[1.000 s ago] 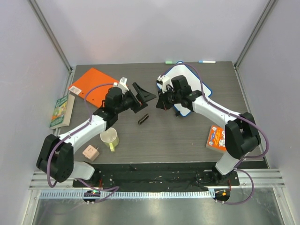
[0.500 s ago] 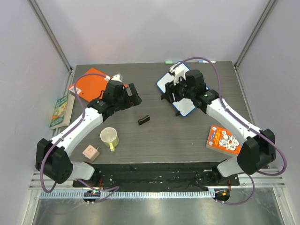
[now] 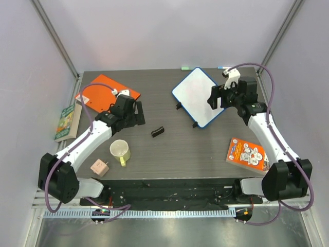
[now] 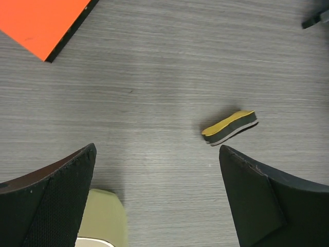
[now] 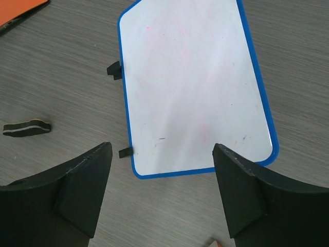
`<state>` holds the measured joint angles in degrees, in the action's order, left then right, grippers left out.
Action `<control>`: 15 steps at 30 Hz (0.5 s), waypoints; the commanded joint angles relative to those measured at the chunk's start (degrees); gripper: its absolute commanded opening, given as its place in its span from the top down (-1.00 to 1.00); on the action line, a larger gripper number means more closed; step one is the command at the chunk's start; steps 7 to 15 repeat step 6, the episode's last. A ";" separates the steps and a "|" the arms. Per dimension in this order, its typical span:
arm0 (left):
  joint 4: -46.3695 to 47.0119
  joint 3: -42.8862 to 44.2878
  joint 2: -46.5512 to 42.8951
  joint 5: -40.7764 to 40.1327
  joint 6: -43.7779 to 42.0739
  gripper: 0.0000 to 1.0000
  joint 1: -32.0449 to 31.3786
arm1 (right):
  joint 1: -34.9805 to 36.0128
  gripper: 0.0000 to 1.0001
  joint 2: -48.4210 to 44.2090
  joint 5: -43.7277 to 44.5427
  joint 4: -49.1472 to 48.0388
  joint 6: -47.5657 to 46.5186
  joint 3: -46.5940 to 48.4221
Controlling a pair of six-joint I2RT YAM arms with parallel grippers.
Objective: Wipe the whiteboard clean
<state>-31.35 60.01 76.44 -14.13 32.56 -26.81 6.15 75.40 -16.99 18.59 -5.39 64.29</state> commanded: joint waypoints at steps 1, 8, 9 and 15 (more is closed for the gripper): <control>1.47 -1.03 -1.04 -0.55 -2.23 -1.00 0.88 | -1.40 -0.72 -3.94 -1.02 -0.84 0.02 -1.54; 4.97 -2.88 -1.47 0.42 -3.90 -1.00 1.06 | -3.25 -0.98 -5.61 -1.20 -0.75 1.17 -4.26; 4.97 -2.88 -1.47 0.42 -3.90 -1.00 1.06 | -3.25 -0.98 -5.61 -1.20 -0.75 1.17 -4.26; 4.97 -2.88 -1.47 0.42 -3.90 -1.00 1.06 | -3.25 -0.98 -5.61 -1.20 -0.75 1.17 -4.26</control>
